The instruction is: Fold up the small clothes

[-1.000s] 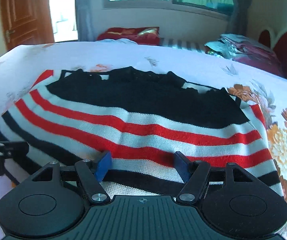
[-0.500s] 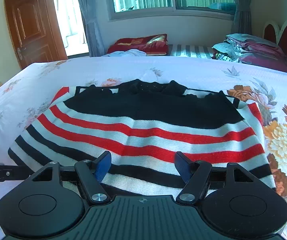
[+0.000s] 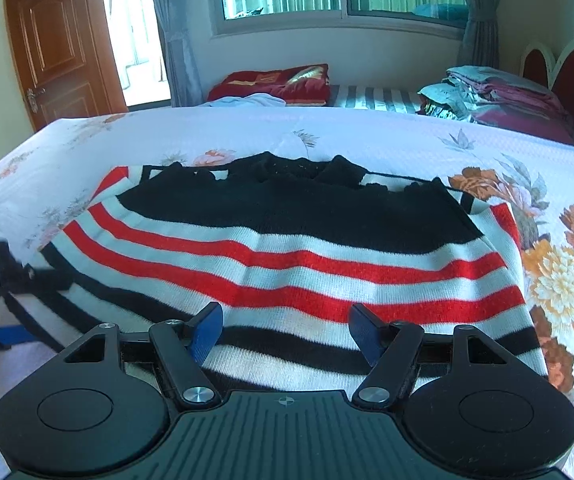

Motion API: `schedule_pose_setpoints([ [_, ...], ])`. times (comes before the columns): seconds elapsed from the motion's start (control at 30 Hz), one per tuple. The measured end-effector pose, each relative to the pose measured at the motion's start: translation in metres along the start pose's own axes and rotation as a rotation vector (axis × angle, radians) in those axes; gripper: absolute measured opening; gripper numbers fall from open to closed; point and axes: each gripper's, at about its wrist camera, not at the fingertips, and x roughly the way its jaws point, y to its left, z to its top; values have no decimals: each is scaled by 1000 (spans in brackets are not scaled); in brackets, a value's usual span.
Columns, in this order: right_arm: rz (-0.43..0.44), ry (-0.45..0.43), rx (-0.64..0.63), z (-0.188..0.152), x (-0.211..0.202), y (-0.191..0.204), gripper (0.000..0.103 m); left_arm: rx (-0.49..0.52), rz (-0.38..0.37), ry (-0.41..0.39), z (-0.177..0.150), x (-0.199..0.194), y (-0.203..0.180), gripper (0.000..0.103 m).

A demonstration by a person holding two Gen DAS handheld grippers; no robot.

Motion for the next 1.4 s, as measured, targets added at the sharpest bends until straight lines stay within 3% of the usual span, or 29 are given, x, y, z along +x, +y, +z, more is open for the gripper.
schedule_pose_setpoints([
  [0.07,-12,-5,3,4,6,2,69,-18,-32,-20,5,7,2,89],
  [0.13,-27,-13,8,9,13,4,69,-55,-64,-47,10,13,8,77],
  [0.2,-41,-19,4,15,20,7,69,-101,-88,-63,15,18,17,48],
  [0.27,-67,-24,-13,19,27,12,69,-147,-106,-43,16,24,25,32],
  [0.4,-122,38,-60,9,50,20,69,-130,-127,-60,15,26,27,22],
  [0.47,-133,16,-78,4,49,21,69,-123,-136,-66,16,24,25,18],
  [0.7,-152,12,-78,0,50,22,69,5,-169,-121,21,3,-5,14],
  [0.83,-128,22,-41,7,45,18,70,175,-204,-157,21,-13,-47,14],
  [1.0,-122,-39,74,10,14,-14,70,406,-276,-170,9,-24,-114,14],
  [1.23,-217,-63,179,0,-33,-82,70,675,-386,-64,-59,3,-200,14],
  [1.33,-275,-60,216,-11,-49,-109,70,799,-384,-4,-104,21,-219,14],
  [1.4,-299,-61,246,-17,-61,-126,70,890,-344,48,-132,33,-222,20],
])
